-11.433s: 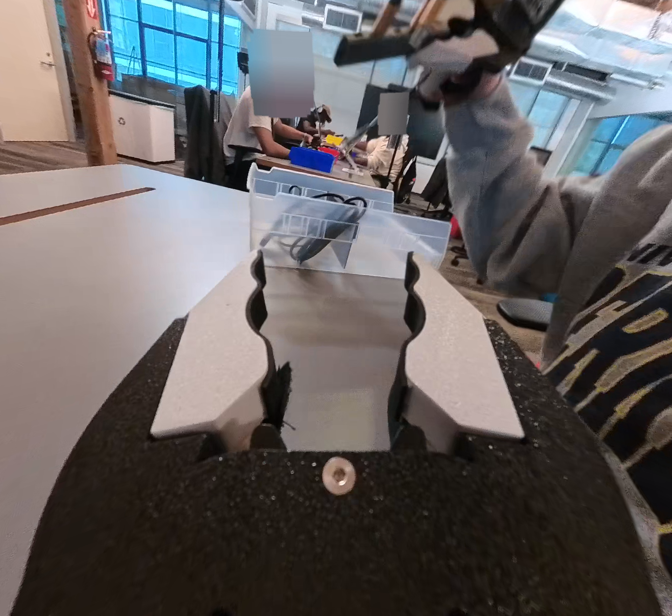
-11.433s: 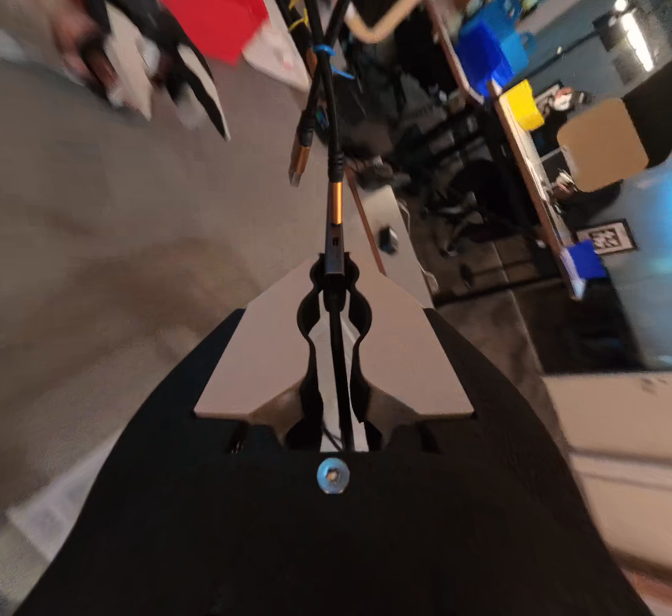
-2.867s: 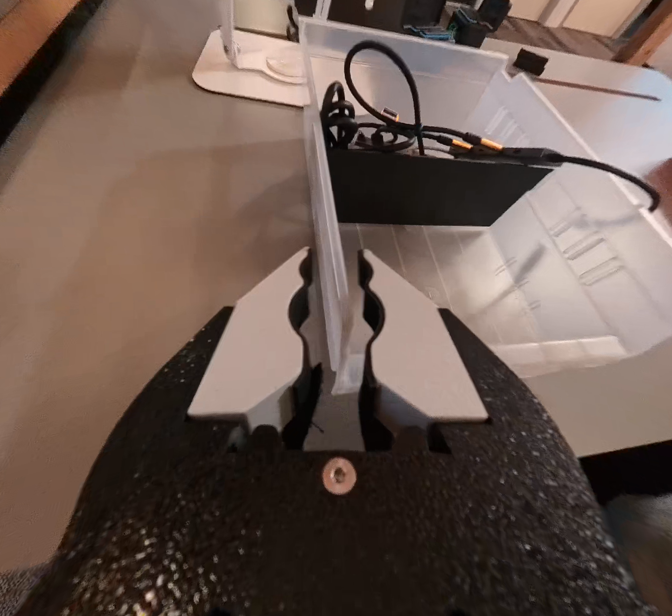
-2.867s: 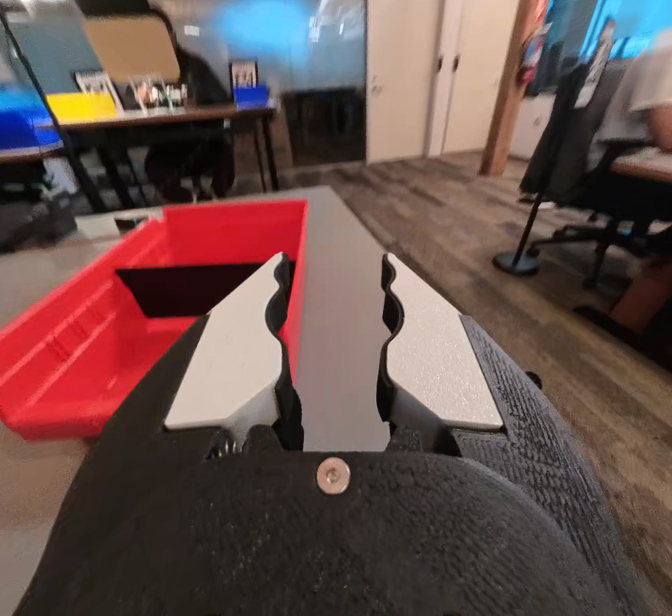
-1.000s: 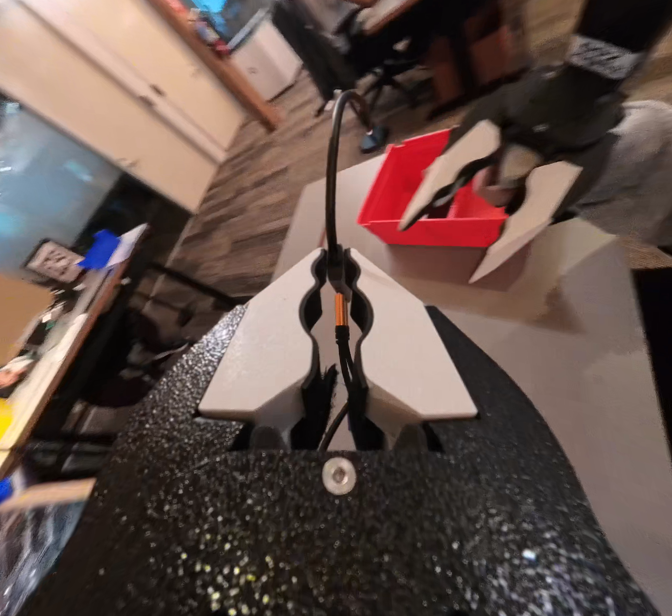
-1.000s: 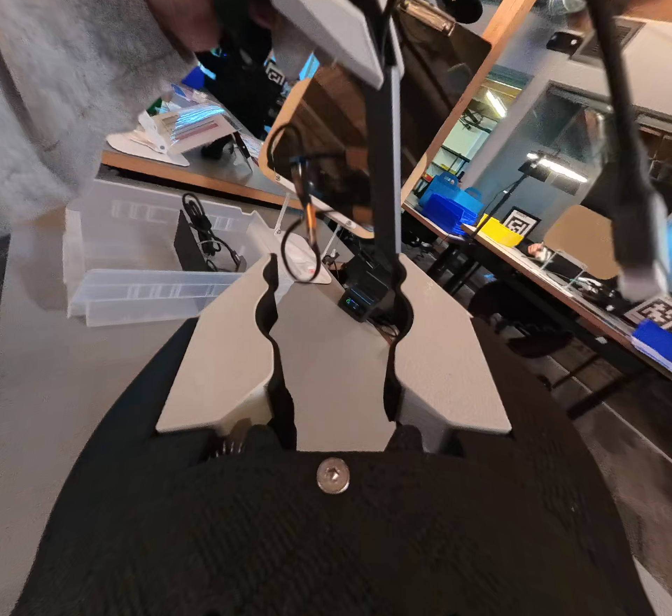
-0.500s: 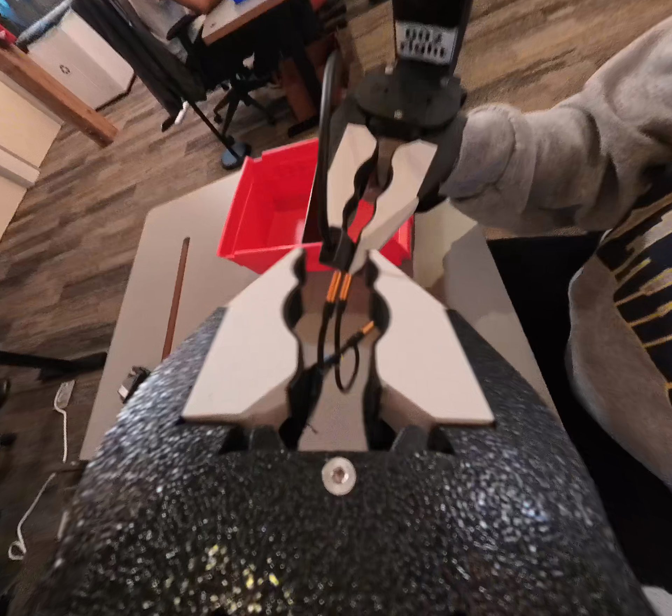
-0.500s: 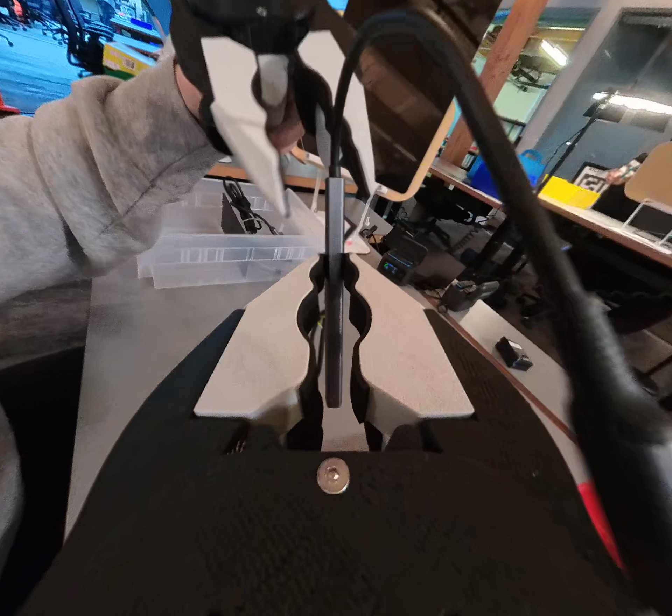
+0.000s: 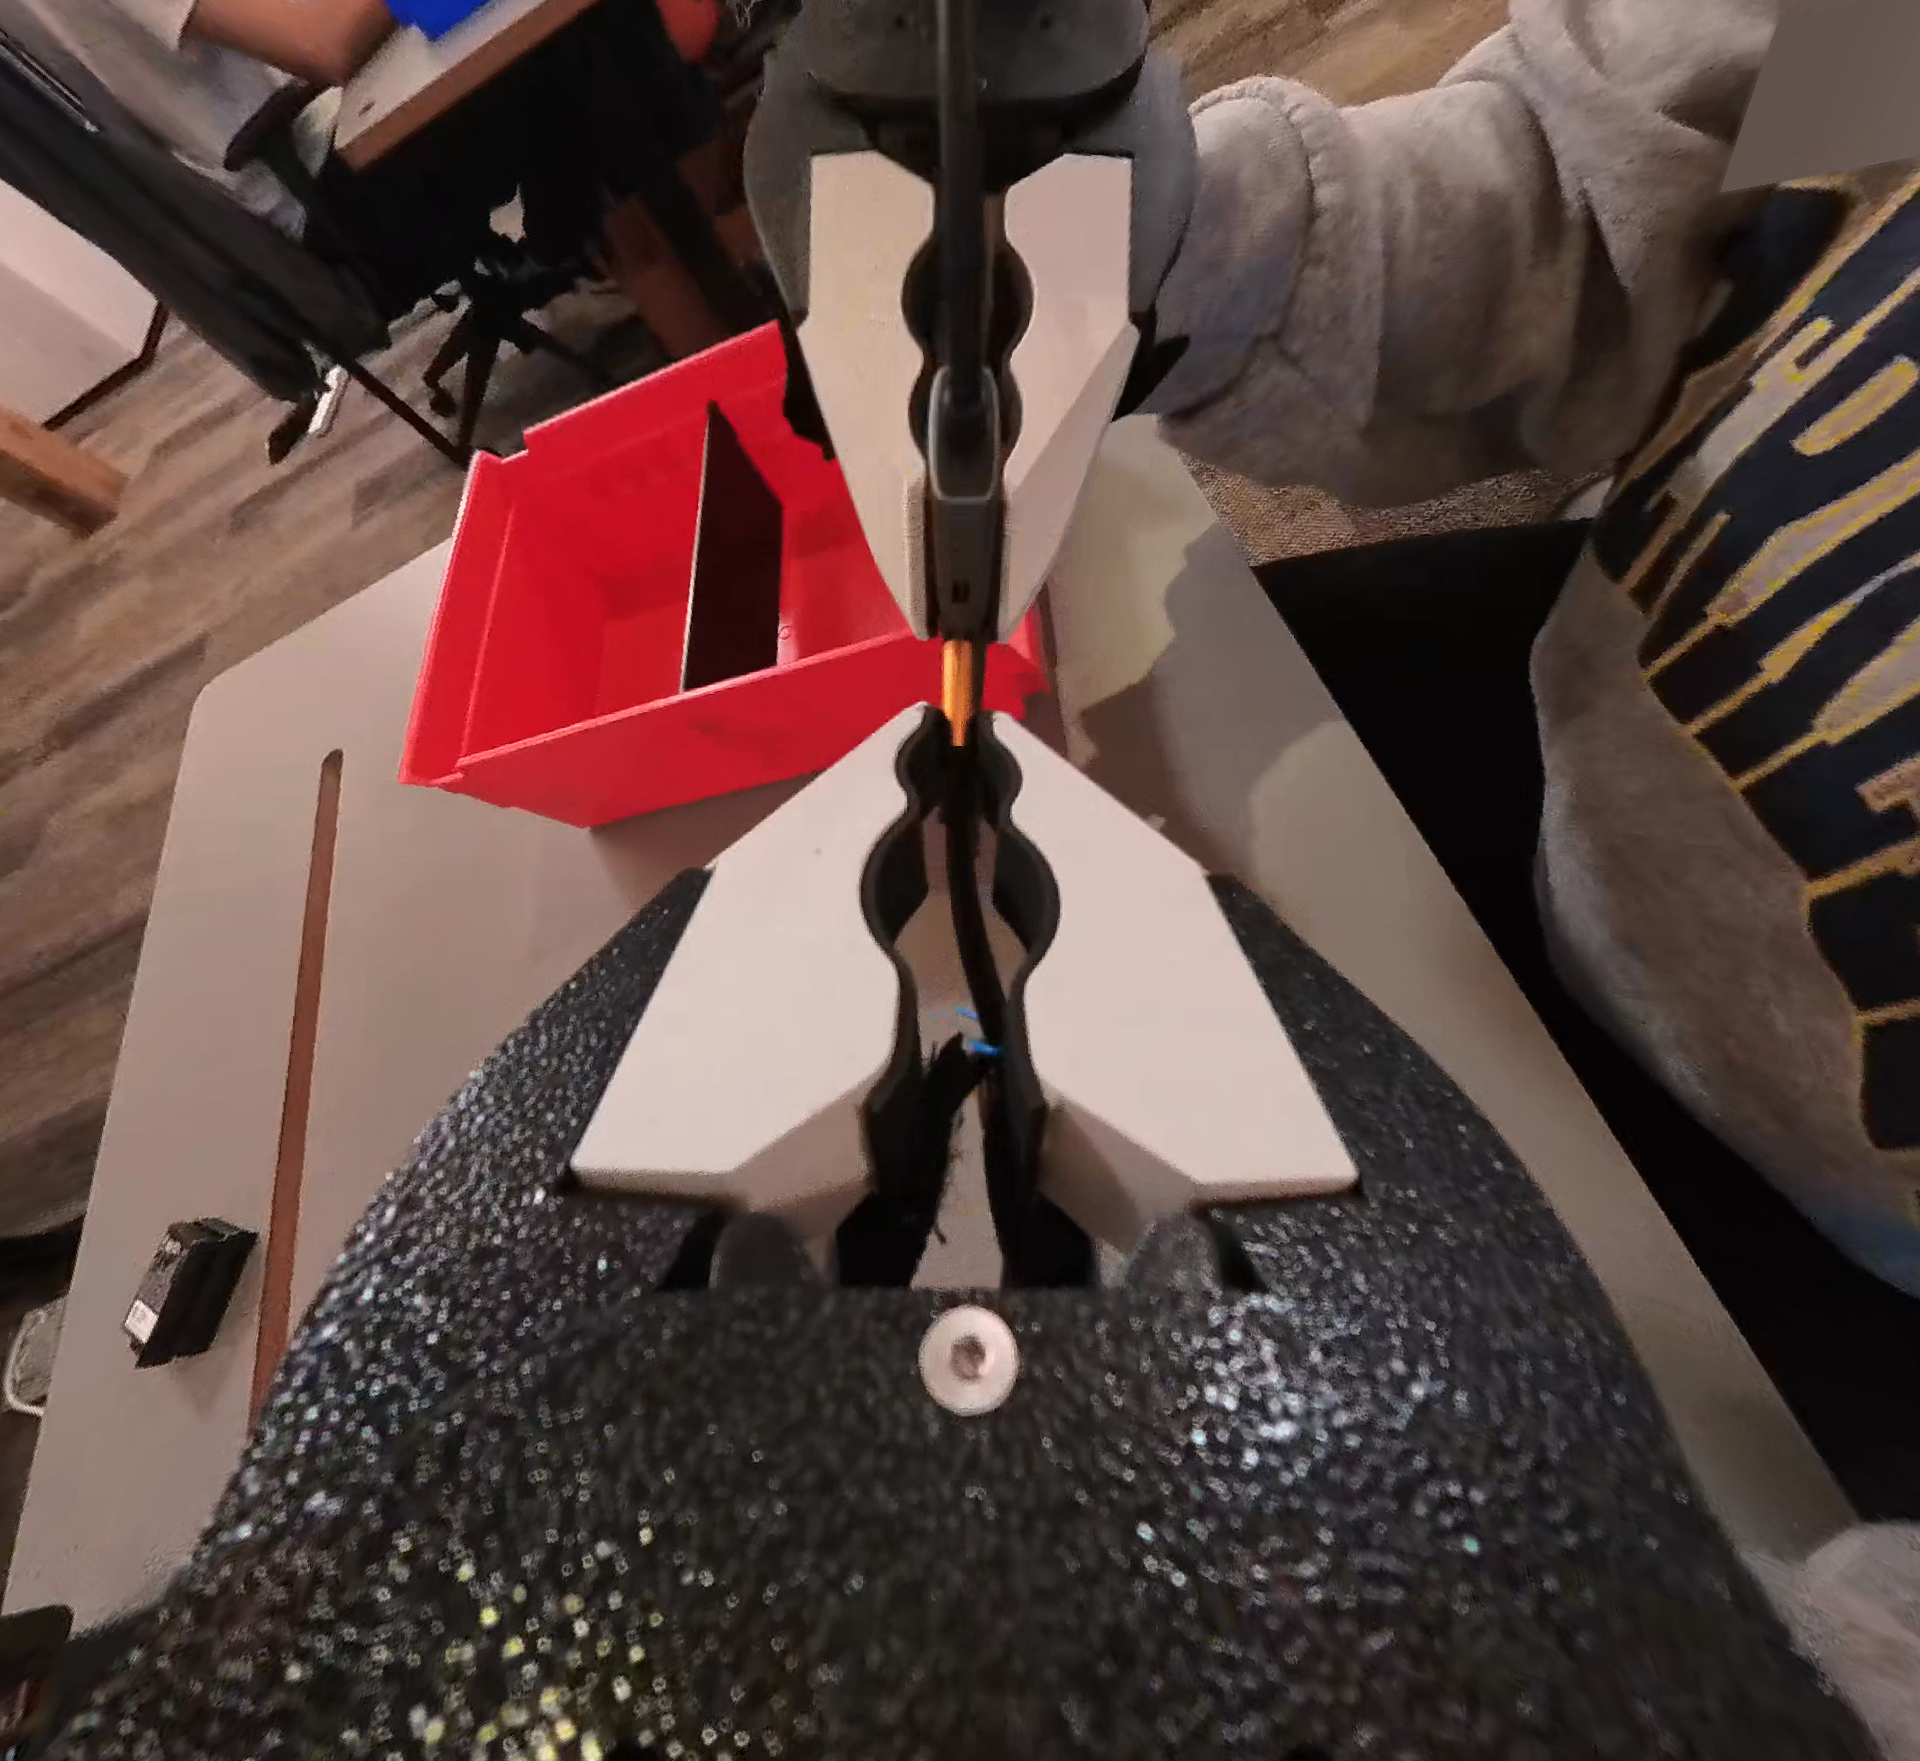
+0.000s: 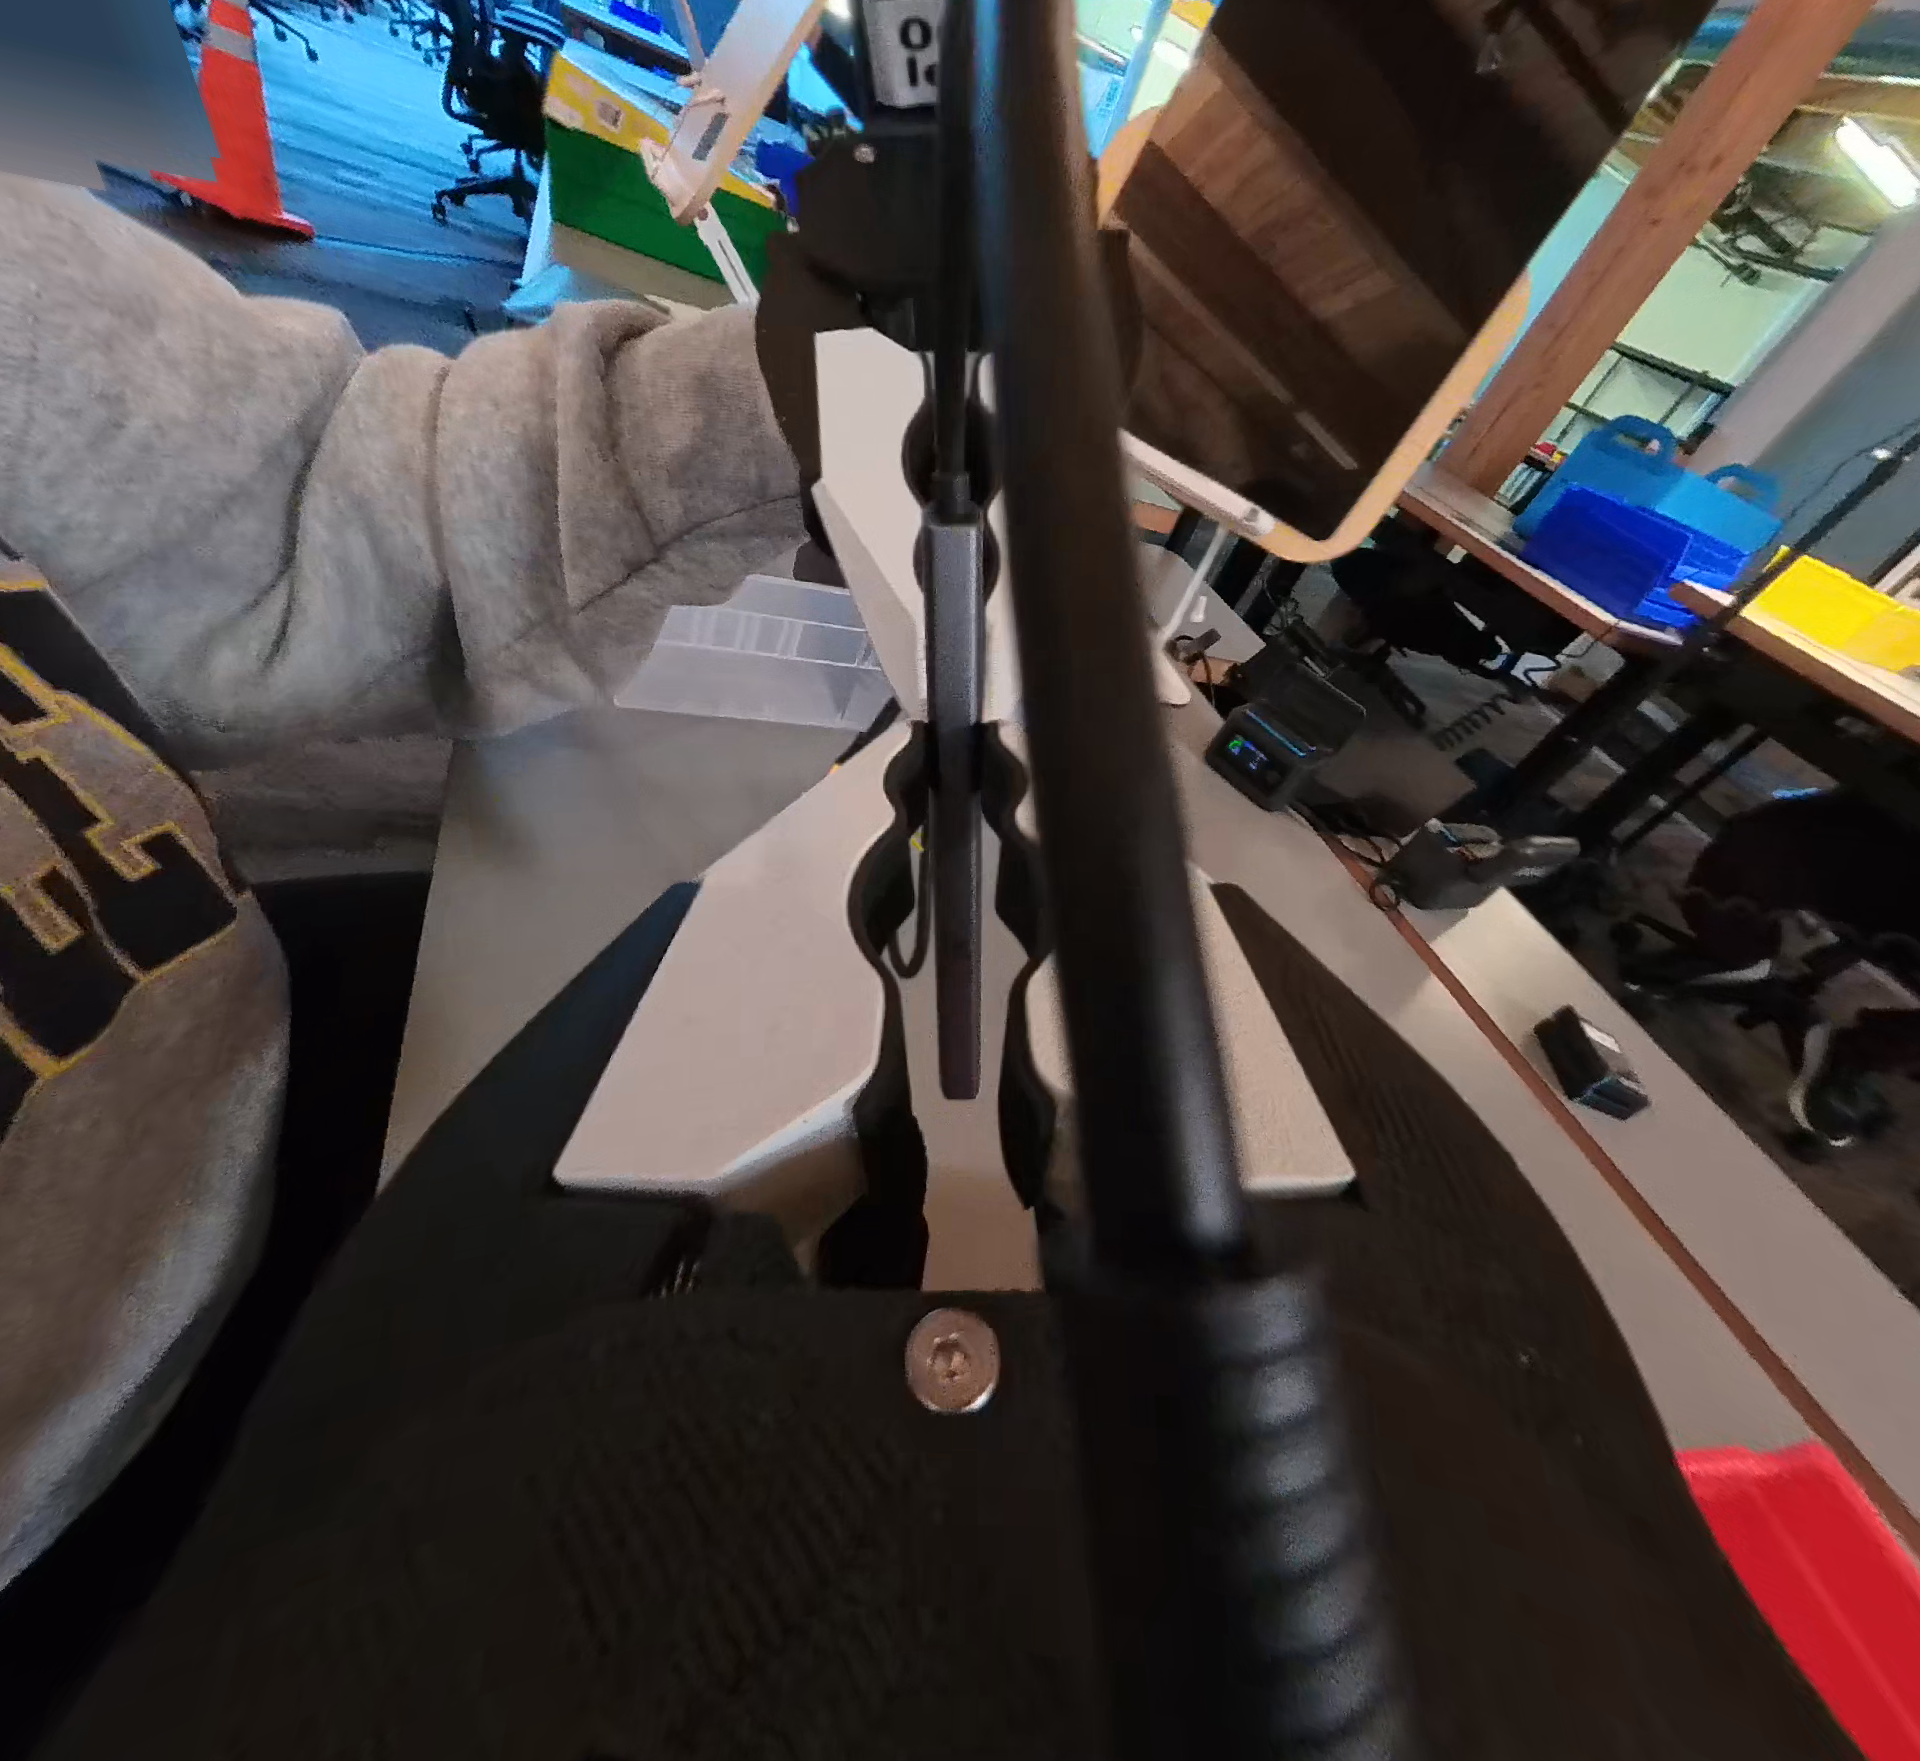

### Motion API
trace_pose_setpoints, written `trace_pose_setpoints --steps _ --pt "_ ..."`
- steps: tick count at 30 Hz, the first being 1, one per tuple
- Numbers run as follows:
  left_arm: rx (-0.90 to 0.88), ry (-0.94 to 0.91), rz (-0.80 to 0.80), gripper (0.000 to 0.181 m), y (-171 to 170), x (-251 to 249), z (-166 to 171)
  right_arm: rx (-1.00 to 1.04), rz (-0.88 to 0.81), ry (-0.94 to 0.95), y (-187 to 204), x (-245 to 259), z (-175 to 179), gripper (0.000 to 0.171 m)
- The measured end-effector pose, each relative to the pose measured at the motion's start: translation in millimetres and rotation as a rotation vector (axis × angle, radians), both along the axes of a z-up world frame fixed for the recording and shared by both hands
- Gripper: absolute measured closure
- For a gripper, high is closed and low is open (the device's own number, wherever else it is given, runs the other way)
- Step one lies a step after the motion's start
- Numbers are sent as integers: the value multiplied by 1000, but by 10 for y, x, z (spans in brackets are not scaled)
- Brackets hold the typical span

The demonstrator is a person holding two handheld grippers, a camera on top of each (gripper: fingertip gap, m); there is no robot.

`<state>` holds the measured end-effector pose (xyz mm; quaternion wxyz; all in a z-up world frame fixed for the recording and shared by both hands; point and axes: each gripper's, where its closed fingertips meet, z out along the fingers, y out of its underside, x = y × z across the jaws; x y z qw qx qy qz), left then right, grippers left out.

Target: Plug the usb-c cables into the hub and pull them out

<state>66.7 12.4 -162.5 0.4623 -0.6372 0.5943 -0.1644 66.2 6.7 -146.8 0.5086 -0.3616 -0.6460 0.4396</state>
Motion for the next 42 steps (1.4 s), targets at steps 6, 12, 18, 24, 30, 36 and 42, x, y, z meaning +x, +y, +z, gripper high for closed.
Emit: trace_pose_setpoints --steps 6,12,18,24,30,36,42 --pt "52 -189 172 178 -99 -636 287 -81 -110 95 331 469 143 163" --pt "-133 -230 611 178 267 -1074 -34 -134 -47 93 101 500 143 162" --pt "-661 -347 843 178 634 -1064 -1136 -151 -46 11 -29 370 -24 164" --pt "-773 -435 932 158 763 -1106 -1479 -145 -84 -46 -6 282 -210 163" --pt "-350 -633 517 113 456 -572 -490 -180 -63 -22 44 280 -234 163" --pt "-205 -328 134 127 -135 274 -519 -220 24 -5 -59 266 -236 164" --pt "-142 -146 135 176 -150 386 -723 -247 84 21 -167 275 -206 165"
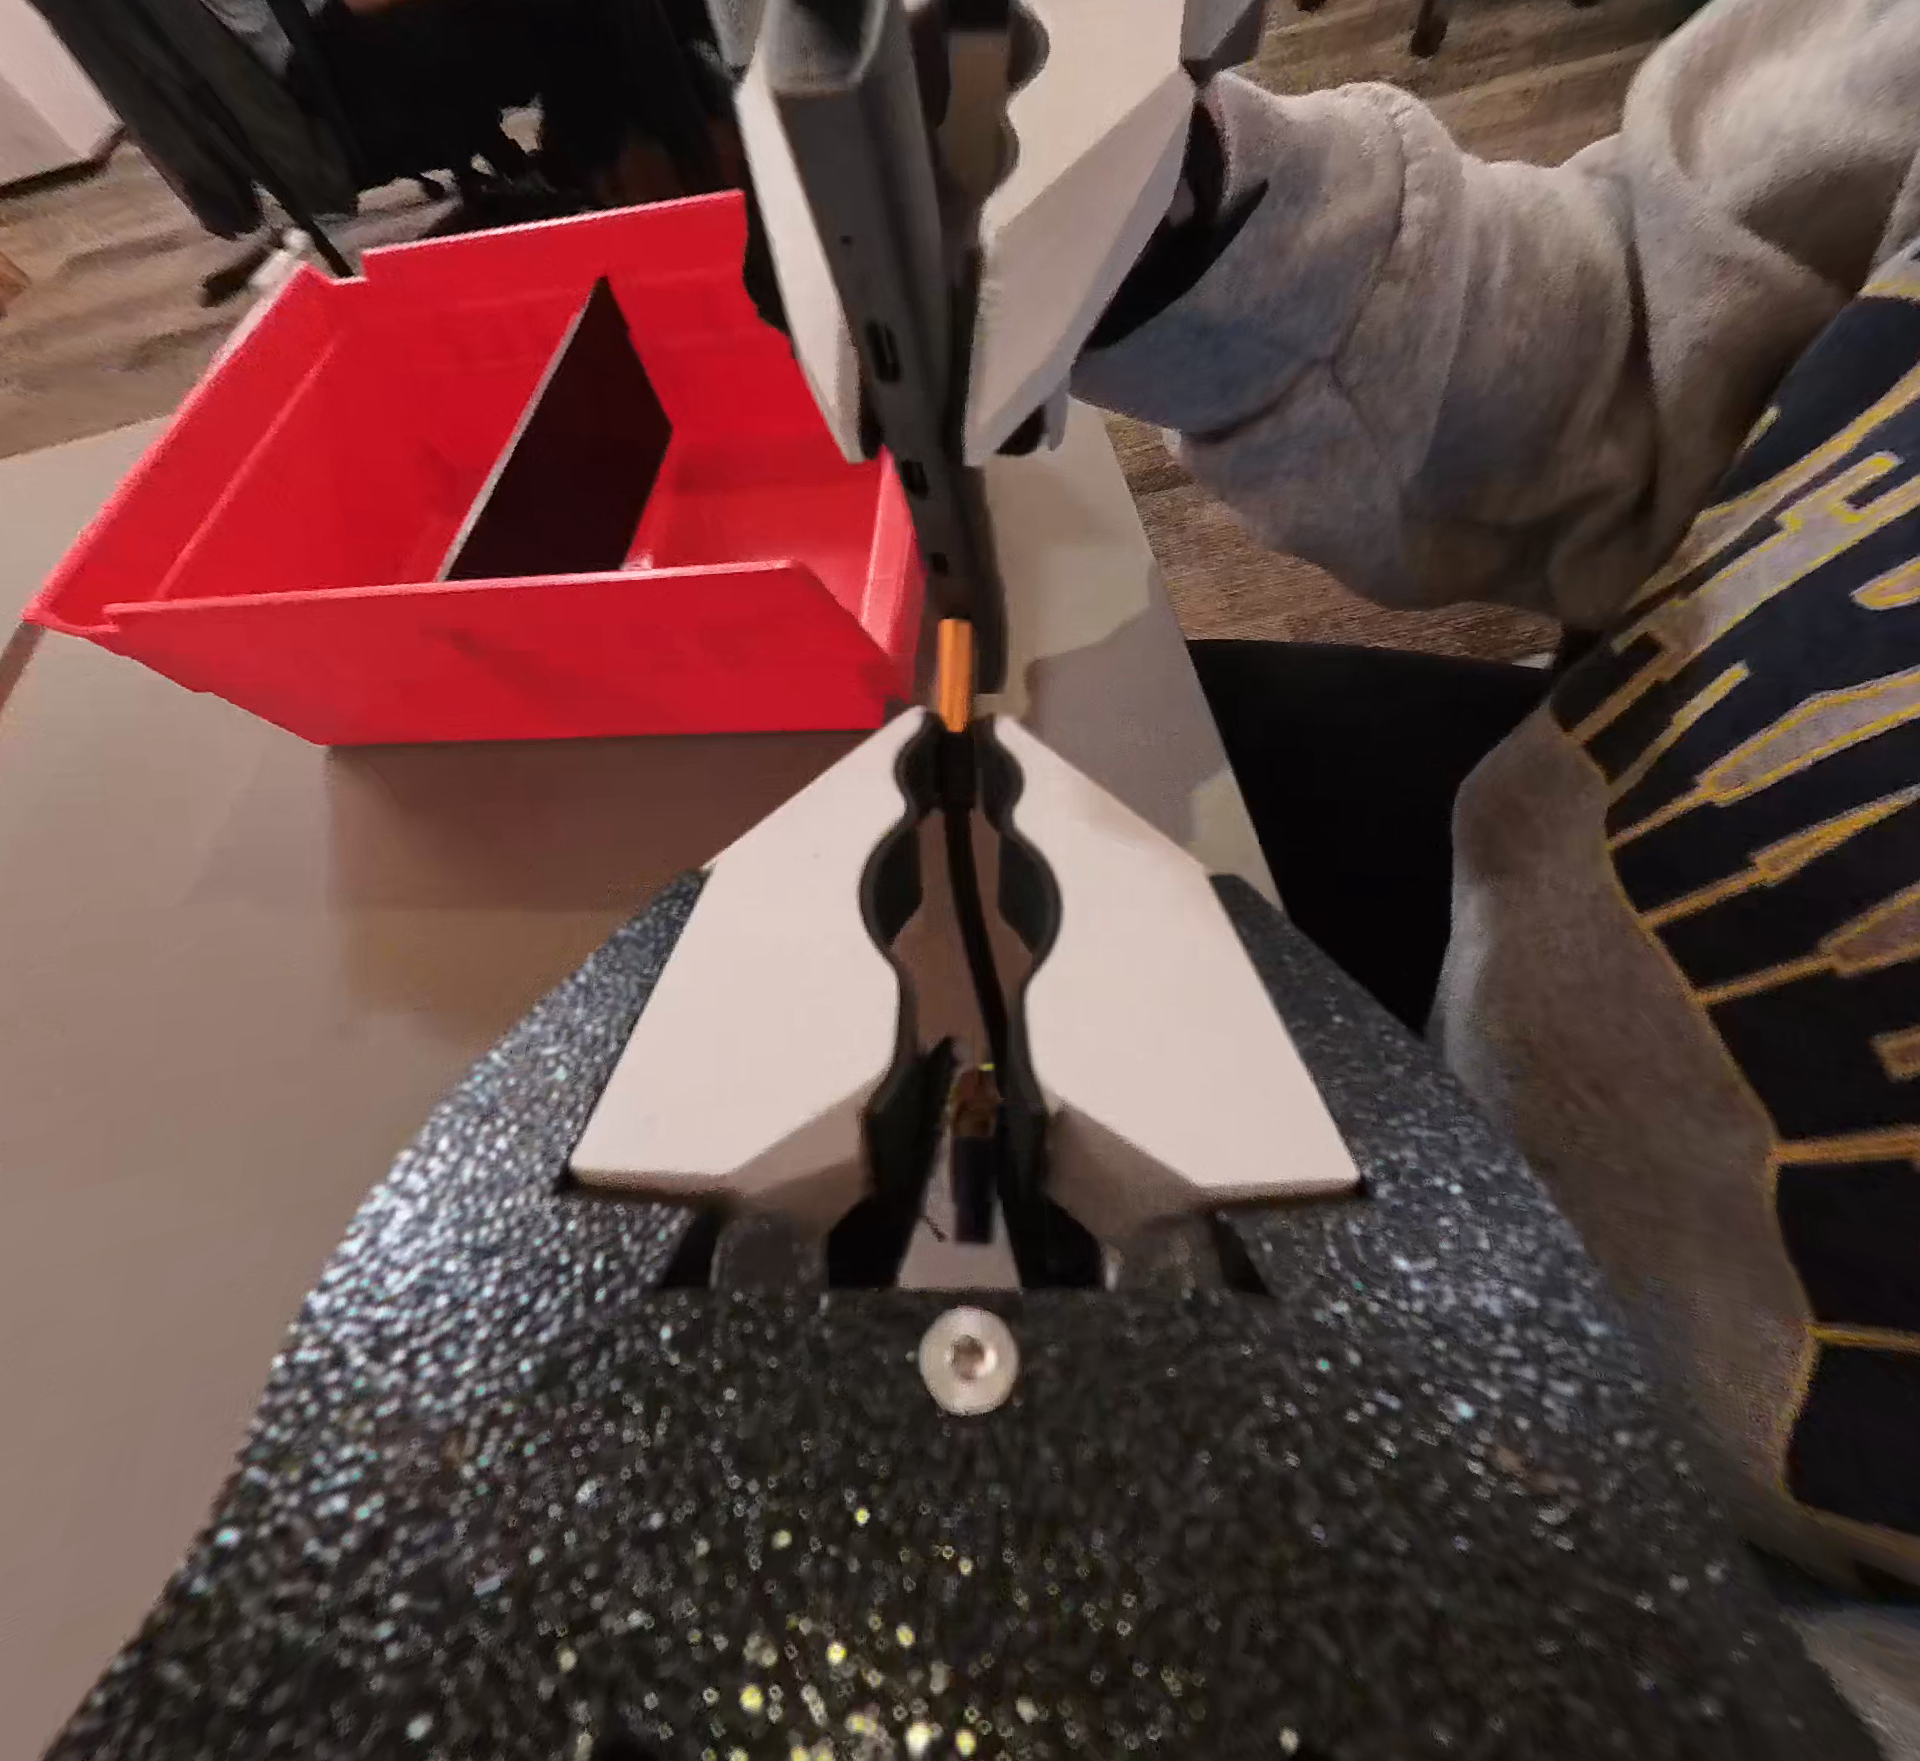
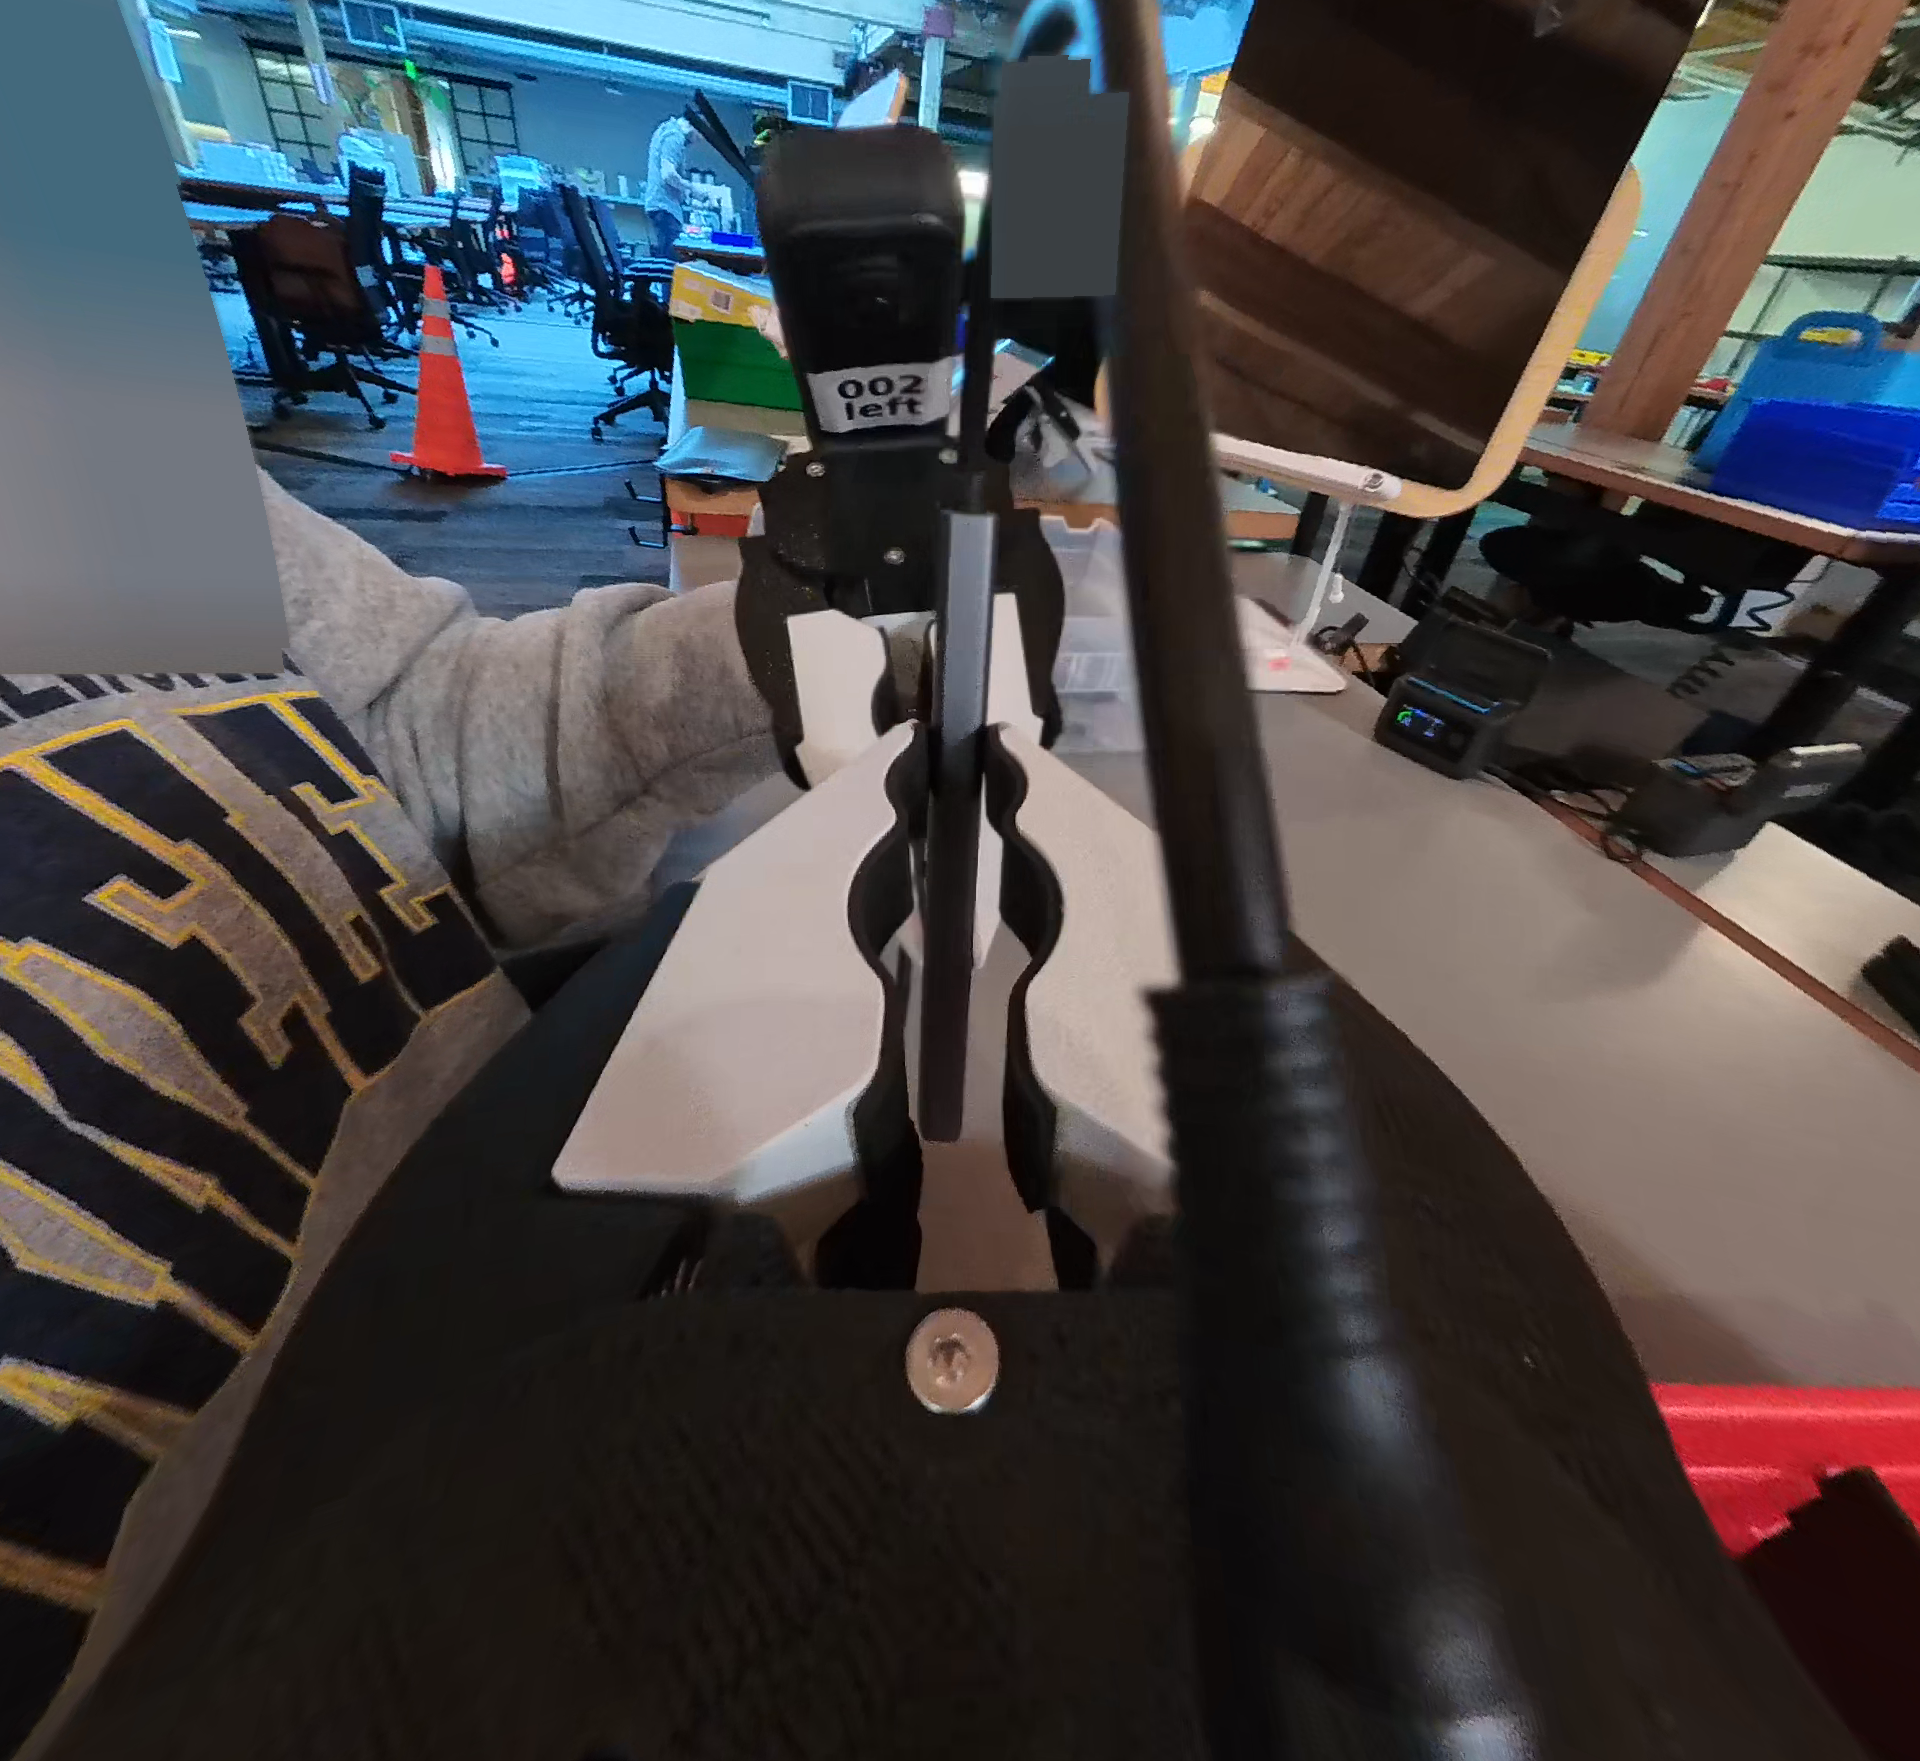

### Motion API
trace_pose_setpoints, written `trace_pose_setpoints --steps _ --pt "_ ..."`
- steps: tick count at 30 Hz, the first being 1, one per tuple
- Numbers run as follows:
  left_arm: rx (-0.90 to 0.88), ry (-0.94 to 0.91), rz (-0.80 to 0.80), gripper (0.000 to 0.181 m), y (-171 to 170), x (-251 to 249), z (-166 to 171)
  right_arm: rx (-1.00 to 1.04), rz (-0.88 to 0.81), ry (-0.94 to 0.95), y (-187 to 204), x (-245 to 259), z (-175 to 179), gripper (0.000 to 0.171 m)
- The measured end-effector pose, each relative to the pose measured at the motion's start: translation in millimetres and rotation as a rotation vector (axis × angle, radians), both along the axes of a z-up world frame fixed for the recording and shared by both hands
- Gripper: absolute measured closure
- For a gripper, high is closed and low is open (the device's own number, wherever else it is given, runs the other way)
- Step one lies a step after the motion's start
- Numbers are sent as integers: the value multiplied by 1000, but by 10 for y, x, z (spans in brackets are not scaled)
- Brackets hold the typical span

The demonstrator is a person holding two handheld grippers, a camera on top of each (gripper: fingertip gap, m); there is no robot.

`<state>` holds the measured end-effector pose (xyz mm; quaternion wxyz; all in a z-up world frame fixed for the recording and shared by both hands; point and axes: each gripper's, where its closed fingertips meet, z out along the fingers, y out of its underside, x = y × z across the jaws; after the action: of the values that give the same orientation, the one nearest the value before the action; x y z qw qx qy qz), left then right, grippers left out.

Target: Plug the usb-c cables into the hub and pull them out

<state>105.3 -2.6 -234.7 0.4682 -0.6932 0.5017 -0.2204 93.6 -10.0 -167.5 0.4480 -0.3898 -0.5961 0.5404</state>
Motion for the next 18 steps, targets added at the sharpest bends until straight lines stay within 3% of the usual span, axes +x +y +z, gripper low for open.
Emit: trace_pose_setpoints --steps 4,9,18 --pt "24 0 31 177 -3 -58 -4 55 -34 -101 27 3 -163 142" --pt "70 -8 46 177 -11 -90 29 96 -28 -162 13 -36 -305 164" --pt "123 -39 16 177 -237 -86 134 219 62 -199 -189 51 -336 164"
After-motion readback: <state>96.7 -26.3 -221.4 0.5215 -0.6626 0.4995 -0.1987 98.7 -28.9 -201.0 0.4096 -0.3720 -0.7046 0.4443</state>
